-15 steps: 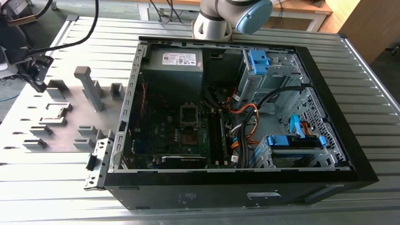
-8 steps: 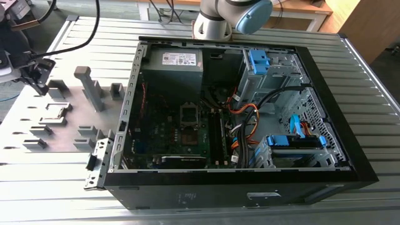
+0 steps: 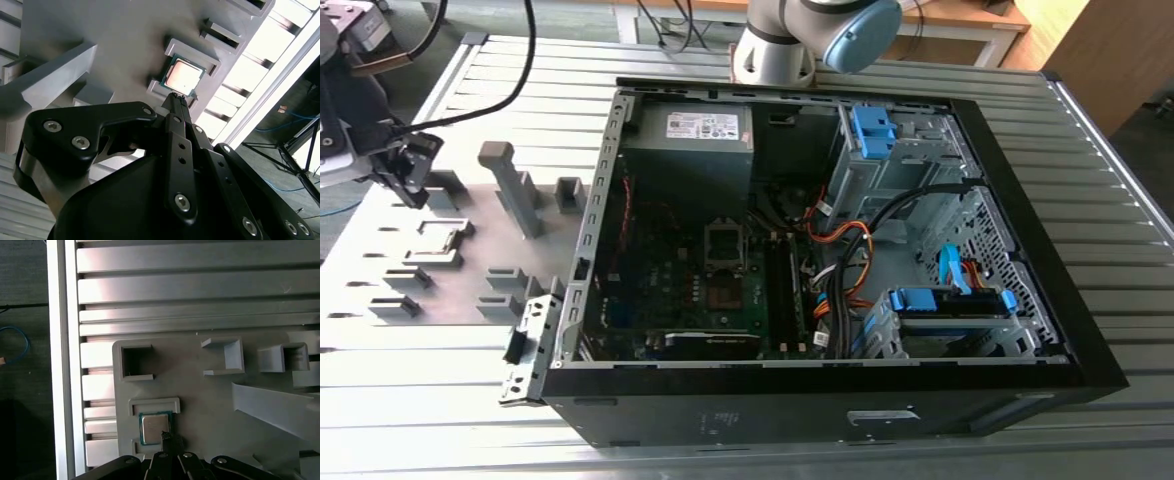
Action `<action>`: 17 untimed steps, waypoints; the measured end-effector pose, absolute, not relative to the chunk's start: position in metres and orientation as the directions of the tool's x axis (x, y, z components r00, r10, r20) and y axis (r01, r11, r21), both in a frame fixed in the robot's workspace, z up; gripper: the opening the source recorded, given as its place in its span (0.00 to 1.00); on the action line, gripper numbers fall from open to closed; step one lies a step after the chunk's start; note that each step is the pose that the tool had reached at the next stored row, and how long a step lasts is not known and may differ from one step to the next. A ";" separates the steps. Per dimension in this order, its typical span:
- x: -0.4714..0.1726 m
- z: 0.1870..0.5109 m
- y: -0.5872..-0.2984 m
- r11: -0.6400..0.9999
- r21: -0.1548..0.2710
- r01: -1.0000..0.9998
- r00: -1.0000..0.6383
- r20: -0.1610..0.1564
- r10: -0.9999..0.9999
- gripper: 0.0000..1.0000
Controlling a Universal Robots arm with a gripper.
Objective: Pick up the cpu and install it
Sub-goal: 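Pick up the cpu and move it towards the insertion slot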
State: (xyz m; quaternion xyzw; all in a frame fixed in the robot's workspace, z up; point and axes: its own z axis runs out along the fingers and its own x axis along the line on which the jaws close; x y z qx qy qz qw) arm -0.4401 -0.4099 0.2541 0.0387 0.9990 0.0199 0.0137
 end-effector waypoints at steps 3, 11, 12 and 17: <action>-0.441 0.250 -0.410 0.996 0.041 0.077 -0.997 -0.026 0.078 0.11; -0.447 0.240 -0.410 0.996 0.039 0.077 -0.997 -0.026 0.078 0.11; -0.448 0.239 -0.410 0.996 0.039 0.077 -0.997 -0.026 0.078 0.11; -0.450 0.231 -0.410 0.996 0.038 0.077 -0.997 -0.026 0.078 0.11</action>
